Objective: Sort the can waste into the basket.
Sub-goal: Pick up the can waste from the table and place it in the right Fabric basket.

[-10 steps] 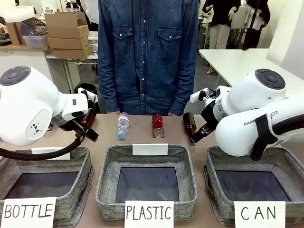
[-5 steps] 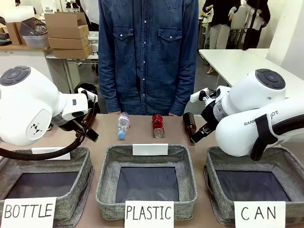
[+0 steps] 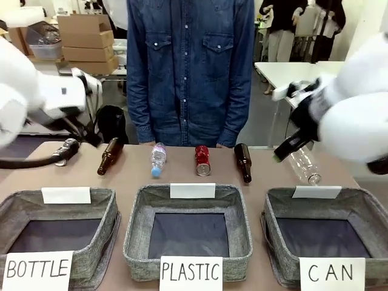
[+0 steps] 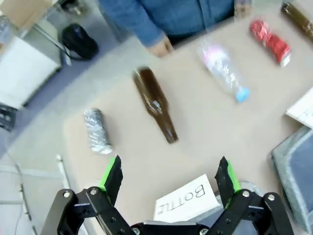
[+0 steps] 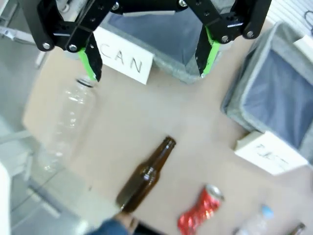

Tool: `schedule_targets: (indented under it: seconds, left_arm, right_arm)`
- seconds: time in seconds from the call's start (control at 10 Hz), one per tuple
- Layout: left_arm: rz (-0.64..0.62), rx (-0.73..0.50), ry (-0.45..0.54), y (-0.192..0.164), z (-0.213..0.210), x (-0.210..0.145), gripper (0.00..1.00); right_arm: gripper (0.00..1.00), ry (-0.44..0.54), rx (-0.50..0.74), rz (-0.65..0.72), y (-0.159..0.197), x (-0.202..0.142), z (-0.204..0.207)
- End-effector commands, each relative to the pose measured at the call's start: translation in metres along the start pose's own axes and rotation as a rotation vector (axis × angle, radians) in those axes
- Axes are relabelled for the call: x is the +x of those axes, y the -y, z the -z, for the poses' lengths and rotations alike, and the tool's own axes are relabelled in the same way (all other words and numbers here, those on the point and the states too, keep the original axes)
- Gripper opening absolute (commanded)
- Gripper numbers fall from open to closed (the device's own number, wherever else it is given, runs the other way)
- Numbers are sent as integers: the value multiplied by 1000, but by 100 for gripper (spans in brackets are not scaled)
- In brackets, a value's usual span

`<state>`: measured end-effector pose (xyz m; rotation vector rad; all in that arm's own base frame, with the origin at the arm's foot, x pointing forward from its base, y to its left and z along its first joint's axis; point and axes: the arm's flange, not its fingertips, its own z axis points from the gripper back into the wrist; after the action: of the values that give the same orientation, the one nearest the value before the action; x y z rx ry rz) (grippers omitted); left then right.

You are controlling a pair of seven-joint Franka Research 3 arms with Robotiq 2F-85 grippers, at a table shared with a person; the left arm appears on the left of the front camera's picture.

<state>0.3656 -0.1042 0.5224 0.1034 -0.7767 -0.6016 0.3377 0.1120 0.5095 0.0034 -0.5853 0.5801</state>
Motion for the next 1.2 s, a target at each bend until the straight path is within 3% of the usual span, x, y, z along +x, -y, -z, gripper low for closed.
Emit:
schedule_targets:
  seconds: [0.0, 0.1, 0.2, 0.3, 0.4, 0.5, 0.6, 0.7, 0.8, 0.9, 1.0, 1.1]
  left_arm:
    - [9, -28, 206, 21, -56, -64, 100]
    - [0, 0, 0, 0, 0, 0, 100]
    - [0, 0, 0, 0, 0, 0, 100]
    - [0, 0, 0, 0, 0, 0, 100]
    - [-7, 13, 75, -5, -41, 6, 100]
    - [3, -225, 13, -11, -44, 5, 100]
    - [-84, -478, 37, -30, -50, 1, 100]
    - [-295, -812, 104, -63, -50, -11, 100]
    - [-550, -930, 156, -89, -44, -25, 100]
    - [-789, -1009, 172, -109, -29, -42, 100]
    - [-907, -1013, 178, -120, -17, -58, 100]
    - [-966, -1047, 200, -131, -6, -73, 100]
  right_arm:
    - [100, 165, 3, -45, -14, -38, -51]
    - [100, 0, 0, 0, 0, 0, 0]
    - [100, 0, 0, 0, 0, 0, 0]
    - [100, 90, -21, -6, -3, -5, -57]
    - [100, 35, 79, 19, -8, -3, -41]
    - [100, 75, 253, 164, -4, -9, -55]
    - [100, 99, 458, 285, 7, -21, -69]
    - [100, 150, 766, 387, 27, -44, -82]
    - [100, 191, 823, 576, 51, -65, -82]
    - [100, 367, 964, 722, 81, -92, -79]
    - [100, 595, 1048, 815, 100, -113, -74]
    - [100, 709, 1054, 899, 109, -121, -65]
